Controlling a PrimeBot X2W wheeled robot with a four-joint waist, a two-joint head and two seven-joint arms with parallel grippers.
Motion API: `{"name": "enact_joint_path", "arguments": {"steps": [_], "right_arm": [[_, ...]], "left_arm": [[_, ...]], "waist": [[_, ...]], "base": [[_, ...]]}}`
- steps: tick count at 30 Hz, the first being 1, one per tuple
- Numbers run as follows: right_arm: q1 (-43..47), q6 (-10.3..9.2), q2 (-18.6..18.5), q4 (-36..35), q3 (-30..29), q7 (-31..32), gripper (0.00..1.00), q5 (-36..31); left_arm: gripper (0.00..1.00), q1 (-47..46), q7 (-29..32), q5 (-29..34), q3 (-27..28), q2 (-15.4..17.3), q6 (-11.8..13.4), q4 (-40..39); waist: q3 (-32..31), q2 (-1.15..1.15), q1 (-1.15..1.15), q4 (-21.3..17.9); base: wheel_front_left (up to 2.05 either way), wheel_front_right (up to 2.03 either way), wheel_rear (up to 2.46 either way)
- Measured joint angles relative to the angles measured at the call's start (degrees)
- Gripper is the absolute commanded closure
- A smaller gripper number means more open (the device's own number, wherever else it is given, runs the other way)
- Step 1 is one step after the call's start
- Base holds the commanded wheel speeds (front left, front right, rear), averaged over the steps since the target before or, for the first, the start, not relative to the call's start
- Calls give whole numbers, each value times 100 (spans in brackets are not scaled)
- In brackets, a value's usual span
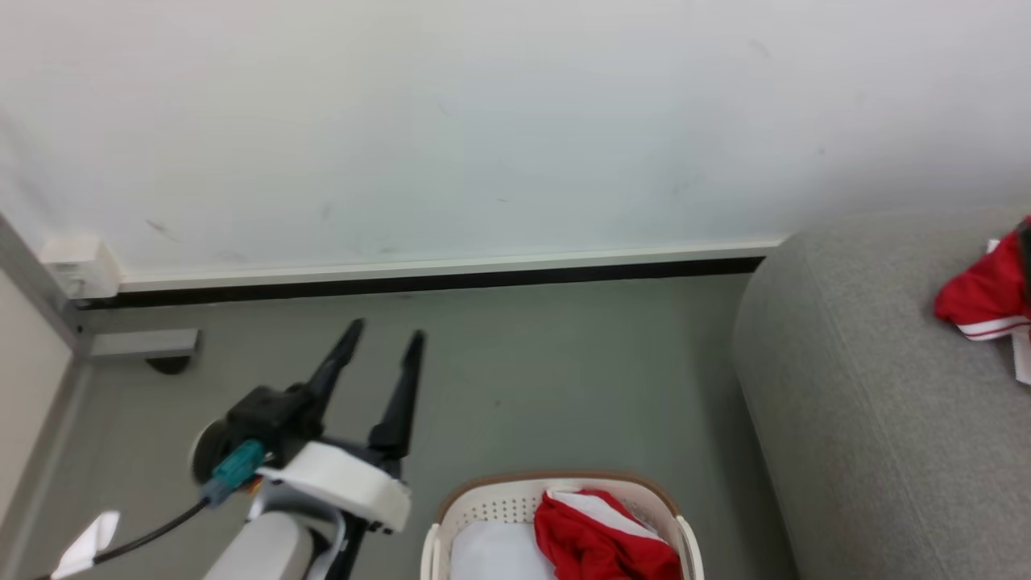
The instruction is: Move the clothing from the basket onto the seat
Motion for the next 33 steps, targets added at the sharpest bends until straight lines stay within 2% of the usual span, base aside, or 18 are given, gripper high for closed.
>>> {"name": "enact_joint_path", "arguments": {"steps": [5, 10, 17, 20, 26, 33], "right_arm": [[781, 0, 853, -300, -243, -553, 0, -548], [1591, 1, 1727, -378, -480, -1010, 0, -900], [2261, 0, 2573, -387, -670, -1150, 0, -1564], [2295, 1, 2777, -437, -605, -1157, 0, -1760], [2292, 0, 2953, -441, -624, -1157, 0, -1987], [2119, 0, 2966, -322, -499, -1158, 0, -2045]], "left_arm": [[0, 500, 0, -33, 561, 49, 189, -104], [0, 978, 0, 11, 1056, -83, 264, -207], [0, 1577, 0, 389, 1702, -370, 146, -350], [0, 1798, 0, 636, 1927, -545, 13, -382], [0, 1935, 0, 993, 2230, -882, -297, -354], [0, 1913, 0, 1239, 2449, -1068, -566, -226]], "waist": [[-152, 0, 1, 230], [-211, 0, 1, 366], [-189, 0, 2, 455], [-163, 0, 2, 419], [-121, 0, 3, 402], [-89, 0, 2, 354]], "base": [[0, 0, 0], [0, 0, 0], [0, 0, 0], [0, 0, 0], [0, 0, 0], [0, 0, 0]]}}
